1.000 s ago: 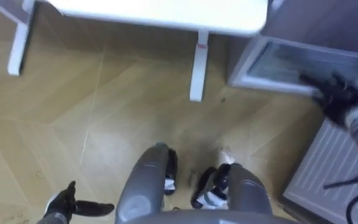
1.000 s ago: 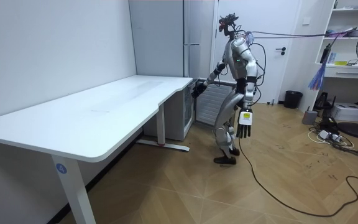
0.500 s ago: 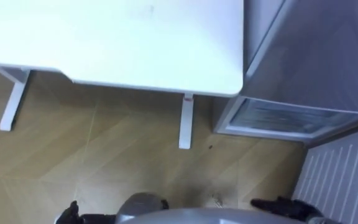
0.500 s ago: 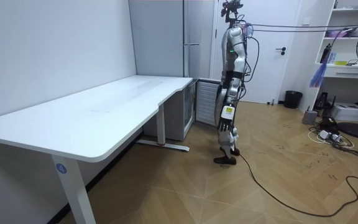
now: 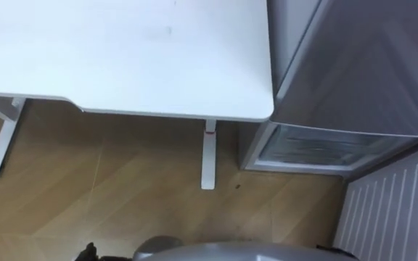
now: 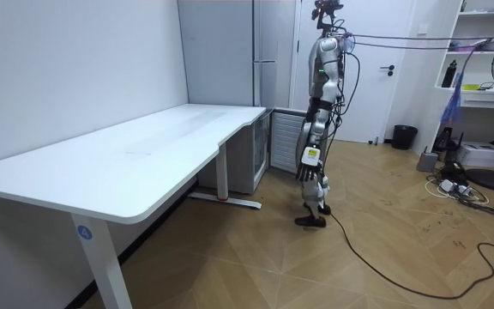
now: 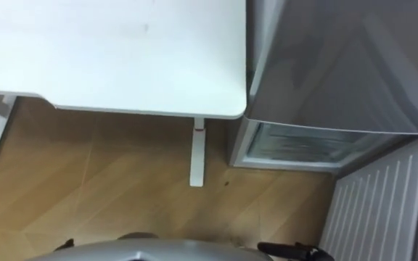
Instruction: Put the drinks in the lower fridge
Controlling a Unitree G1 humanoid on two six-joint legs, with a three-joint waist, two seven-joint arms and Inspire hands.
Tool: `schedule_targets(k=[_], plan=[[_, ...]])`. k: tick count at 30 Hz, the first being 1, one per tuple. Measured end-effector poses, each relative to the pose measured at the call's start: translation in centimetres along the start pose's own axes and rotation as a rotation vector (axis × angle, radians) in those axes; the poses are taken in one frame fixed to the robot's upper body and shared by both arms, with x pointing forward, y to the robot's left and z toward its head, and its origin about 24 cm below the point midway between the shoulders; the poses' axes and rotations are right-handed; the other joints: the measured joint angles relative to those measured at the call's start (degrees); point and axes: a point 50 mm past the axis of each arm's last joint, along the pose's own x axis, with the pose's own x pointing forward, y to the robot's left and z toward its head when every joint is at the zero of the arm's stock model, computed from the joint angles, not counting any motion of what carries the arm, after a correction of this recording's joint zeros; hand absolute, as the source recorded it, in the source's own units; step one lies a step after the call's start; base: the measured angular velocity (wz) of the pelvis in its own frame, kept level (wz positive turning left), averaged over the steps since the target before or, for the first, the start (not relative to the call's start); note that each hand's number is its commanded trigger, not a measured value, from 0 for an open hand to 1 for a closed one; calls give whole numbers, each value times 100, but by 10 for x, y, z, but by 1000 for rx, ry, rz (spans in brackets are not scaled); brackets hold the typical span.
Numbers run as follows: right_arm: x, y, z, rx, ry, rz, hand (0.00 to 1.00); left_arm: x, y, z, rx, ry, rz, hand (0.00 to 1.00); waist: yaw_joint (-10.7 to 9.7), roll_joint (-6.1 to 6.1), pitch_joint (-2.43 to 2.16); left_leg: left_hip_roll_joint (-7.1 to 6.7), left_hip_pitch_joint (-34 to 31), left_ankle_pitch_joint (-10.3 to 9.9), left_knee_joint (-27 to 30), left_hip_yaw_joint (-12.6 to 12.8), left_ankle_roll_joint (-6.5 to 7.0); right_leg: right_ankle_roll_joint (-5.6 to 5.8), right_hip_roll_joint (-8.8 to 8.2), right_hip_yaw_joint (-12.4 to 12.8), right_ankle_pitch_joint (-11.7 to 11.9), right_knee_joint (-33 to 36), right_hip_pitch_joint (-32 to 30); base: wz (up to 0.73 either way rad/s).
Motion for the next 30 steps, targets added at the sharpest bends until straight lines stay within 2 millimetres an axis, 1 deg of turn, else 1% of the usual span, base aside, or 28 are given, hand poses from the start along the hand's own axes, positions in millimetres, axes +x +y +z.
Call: schedule_targets(k=[2,5,8,10,13,17,18,19,22,24,25,26,27,29,30], plan=[[0,-1,-3,18,4,-8,0,0,-1,1,3,6,-1,0,2,13,-8,0,76,0,-41,20,0,4,11,86,4,0,25,-15],[0,-2,-4,26,5,-15,0,1,-2,4,-12,6,-8,0,1,49,-23,12,184,8,-125,130,1,-2,28,250,8,-1,35,-25],[0,-2,-6,41,5,-18,0,1,-2,7,2,5,-19,0,-52,64,-28,12,206,9,-124,133,1,-6,35,263,10,-2,46,-7],[0,-1,-5,46,0,-18,0,2,-3,9,12,1,-26,0,-118,72,-32,14,233,9,-124,154,1,-7,35,327,11,-2,49,-7],[0,-2,-4,53,-4,-25,0,2,-4,12,16,-8,-34,0,-121,81,-33,16,279,10,-126,160,2,-16,62,405,24,-1,50,-15],[0,-2,-4,58,-13,-32,0,2,-3,14,8,-10,-35,0,-140,93,-39,15,330,14,-200,157,9,-13,79,414,47,-2,76,-10],[0,-2,-4,77,-16,-33,0,2,-3,13,10,-8,-34,0,-146,96,-40,15,350,18,-219,169,12,-14,90,488,53,-3,75,-12],[0,-2,-4,99,-17,-35,0,2,-2,11,13,-4,-32,0,-144,95,-40,14,395,33,-269,194,11,-14,97,562,56,-3,75,-14],[-1,-5,-7,136,-15,-48,0,2,-1,8,20,4,-27,0,-199,73,-47,11,419,68,-340,231,12,-17,93,580,68,-4,69,-8],[-1,-7,-7,177,-24,-58,0,2,0,7,37,5,-23,0,-216,70,-46,11,436,77,-368,259,8,-17,99,636,68,-5,54,-11],[-1,-8,-6,203,-33,-63,0,2,1,6,38,7,-18,0,-239,67,-47,11,455,85,-397,285,6,-20,106,690,70,-5,43,-12],[-2,-9,-4,218,-40,-64,0,2,2,5,34,8,-14,0,-253,65,-47,12,465,86,-403,293,5,-21,109,710,70,-4,38,-15],[-2,-10,-2,244,-54,-66,0,1,5,3,36,11,-6,0,-276,34,-47,12,486,86,-423,297,5,-22,113,716,71,-1,38,-14],[-2,-11,1,281,-74,-73,0,1,10,1,51,13,11,0,-296,30,-51,12,514,86,-437,304,6,-25,117,742,73,-1,50,-12],[-3,-12,3,298,-86,-82,0,1,12,1,60,13,19,0,-302,19,-61,12,521,86,-437,306,6,-27,119,784,74,-1,49,-11]])
